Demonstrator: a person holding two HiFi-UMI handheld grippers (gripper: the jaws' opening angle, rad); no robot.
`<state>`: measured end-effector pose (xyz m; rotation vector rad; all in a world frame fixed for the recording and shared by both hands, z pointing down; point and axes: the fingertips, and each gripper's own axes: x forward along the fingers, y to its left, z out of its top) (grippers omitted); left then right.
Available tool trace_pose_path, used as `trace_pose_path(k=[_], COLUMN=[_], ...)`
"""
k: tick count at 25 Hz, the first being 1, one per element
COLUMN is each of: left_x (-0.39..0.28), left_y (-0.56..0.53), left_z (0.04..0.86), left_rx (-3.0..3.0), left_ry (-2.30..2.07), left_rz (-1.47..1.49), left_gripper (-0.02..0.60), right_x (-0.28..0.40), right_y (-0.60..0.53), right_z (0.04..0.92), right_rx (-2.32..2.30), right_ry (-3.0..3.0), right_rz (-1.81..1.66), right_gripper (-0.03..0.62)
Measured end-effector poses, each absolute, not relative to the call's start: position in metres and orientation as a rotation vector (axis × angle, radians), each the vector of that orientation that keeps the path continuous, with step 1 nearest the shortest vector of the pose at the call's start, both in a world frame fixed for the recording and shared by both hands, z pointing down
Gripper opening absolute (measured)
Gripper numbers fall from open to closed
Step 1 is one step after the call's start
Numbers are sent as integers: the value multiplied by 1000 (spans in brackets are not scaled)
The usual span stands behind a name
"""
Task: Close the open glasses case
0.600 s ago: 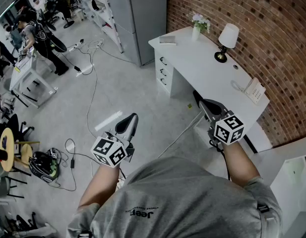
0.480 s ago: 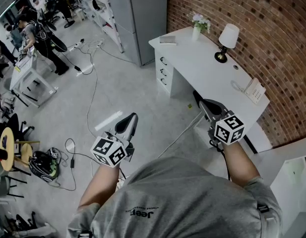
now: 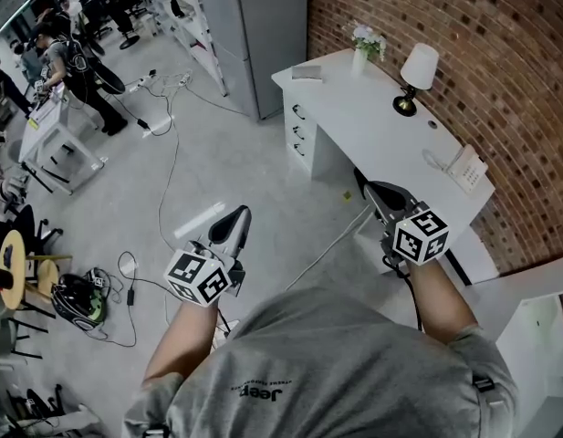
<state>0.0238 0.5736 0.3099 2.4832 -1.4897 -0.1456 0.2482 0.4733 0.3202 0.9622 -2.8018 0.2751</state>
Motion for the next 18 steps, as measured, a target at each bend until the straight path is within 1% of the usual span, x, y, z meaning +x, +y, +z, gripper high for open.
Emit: trace_pose_path(k=[13, 18], left_x=[98, 101], left_y=[566, 556], left_z=[311, 312], left_rx=[2469, 2461], left_ry=[-1519, -1527], left_rz=[-155, -149], left_gripper=[-3, -3], right_x=[310, 316], right_y=[465, 454], right_z=[322, 327], right_rx=[903, 889], right_ry=[-2831, -2834], right_rz=[246, 259], right_gripper=[9, 9])
